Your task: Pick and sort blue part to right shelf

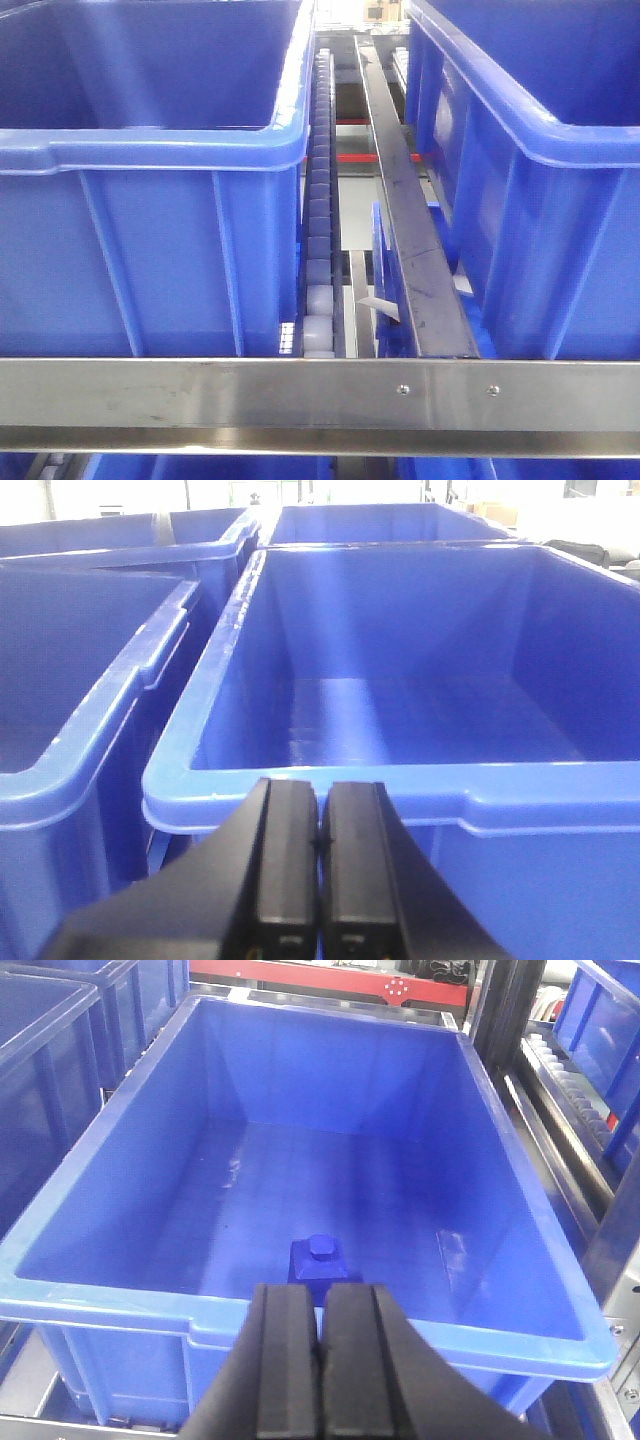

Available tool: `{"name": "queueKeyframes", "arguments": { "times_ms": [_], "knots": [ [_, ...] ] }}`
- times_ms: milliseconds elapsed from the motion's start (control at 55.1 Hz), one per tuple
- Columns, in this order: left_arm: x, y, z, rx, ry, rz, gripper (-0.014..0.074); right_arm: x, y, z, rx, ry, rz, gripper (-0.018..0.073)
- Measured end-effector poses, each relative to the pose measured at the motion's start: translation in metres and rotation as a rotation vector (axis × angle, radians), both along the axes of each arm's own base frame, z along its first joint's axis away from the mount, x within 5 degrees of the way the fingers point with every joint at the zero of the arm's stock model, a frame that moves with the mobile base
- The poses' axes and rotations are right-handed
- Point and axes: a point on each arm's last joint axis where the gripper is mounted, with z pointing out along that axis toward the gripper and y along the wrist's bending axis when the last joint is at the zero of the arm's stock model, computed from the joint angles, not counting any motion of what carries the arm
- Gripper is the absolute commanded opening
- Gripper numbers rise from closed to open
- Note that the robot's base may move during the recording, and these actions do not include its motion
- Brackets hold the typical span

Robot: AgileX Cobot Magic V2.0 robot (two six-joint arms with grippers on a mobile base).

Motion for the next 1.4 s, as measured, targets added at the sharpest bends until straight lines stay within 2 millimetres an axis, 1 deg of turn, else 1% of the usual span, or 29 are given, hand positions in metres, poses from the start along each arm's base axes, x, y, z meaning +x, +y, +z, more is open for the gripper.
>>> {"name": "queueKeyframes", "arguments": {
  "times_ms": [671, 744, 816, 852, 889, 925, 979, 1034, 1161, 1197, 1270, 1396],
  "knots": [
    [0.0, 0.0, 0.0, 0.0, 0.0, 0.0, 0.0122, 0.0, 0.0, 0.0, 0.0, 0.0, 0.0, 0.0059],
    [0.0, 0.0, 0.0, 0.0, 0.0, 0.0, 0.0122, 0.004, 0.002, -0.003, 0.021, -0.014, 0.015, 0.0059],
    [0.0, 0.0, 0.0, 0.0, 0.0, 0.0, 0.0122, 0.015, 0.003, -0.013, 0.048, -0.049, 0.029, 0.0059],
    [0.0, 0.0, 0.0, 0.0, 0.0, 0.0, 0.0122, 0.022, 0.003, -0.021, 0.059, -0.059, 0.031, 0.0059],
    [0.0, 0.0, 0.0, 0.0, 0.0, 0.0, 0.0122, 0.03, 0.004, -0.033, 0.07, -0.066, 0.032, 0.0059],
    [0.0, 0.0, 0.0, 0.0, 0.0, 0.0, 0.0122, 0.039, 0.003, -0.05, 0.076, -0.057, 0.028, 0.0059],
    [0.0, 0.0, 0.0, 0.0, 0.0, 0.0, 0.0122, 0.046, 0.003, -0.065, 0.08, -0.063, 0.024, 0.0059],
    [0.0, 0.0, 0.0, 0.0, 0.0, 0.0, 0.0122, 0.054, 0.003, -0.086, 0.082, -0.048, 0.018, 0.0059],
    [0.0, 0.0, 0.0, 0.0, -0.002, 0.0, 0.0122, 0.062, 0.002, -0.115, 0.086, -0.063, 0.007, 0.0059],
    [0.0, 0.0, 0.0, 0.0, -0.002, 0.0, 0.0122, 0.063, 0.002, -0.119, 0.086, -0.074, 0.005, 0.0059],
    [0.0, 0.0, 0.0, 0.0, -0.002, 0.0, 0.0122, 0.064, 0.001, -0.12, 0.087, -0.104, 0.002, 0.0059],
    [0.0, 0.0, 0.0, 0.0, -0.002, 0.0, 0.0122, 0.064, 0.001, -0.116, 0.088, -0.151, 0.0, 0.0059]
  ]
}}
